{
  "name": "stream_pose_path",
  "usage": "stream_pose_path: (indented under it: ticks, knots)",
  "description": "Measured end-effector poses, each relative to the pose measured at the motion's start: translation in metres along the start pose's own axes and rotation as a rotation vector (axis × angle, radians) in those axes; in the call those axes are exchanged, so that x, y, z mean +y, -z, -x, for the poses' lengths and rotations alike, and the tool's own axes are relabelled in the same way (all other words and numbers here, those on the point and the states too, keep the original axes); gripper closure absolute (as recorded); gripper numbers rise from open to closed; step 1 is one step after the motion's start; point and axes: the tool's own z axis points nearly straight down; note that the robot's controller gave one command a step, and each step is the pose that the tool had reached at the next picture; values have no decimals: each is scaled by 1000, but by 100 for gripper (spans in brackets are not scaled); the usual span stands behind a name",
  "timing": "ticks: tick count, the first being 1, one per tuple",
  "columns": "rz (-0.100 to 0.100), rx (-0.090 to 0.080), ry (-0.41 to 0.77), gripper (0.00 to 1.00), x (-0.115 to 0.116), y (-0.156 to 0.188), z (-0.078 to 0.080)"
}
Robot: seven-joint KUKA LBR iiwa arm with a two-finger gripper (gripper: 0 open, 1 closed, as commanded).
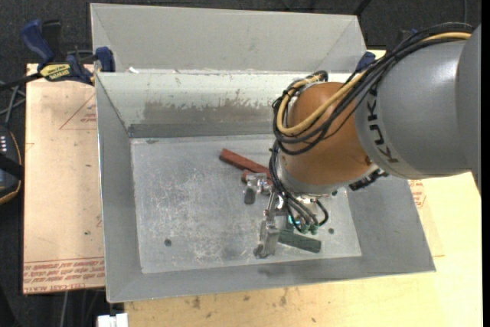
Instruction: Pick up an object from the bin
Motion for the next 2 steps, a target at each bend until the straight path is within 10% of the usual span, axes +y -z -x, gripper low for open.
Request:
stream_pose_path:
  ticks: [1,2]
  knots:
    - [1,-7,-2,0,0,3,2]
    - [1,-11,53,0,-47,-18,34]
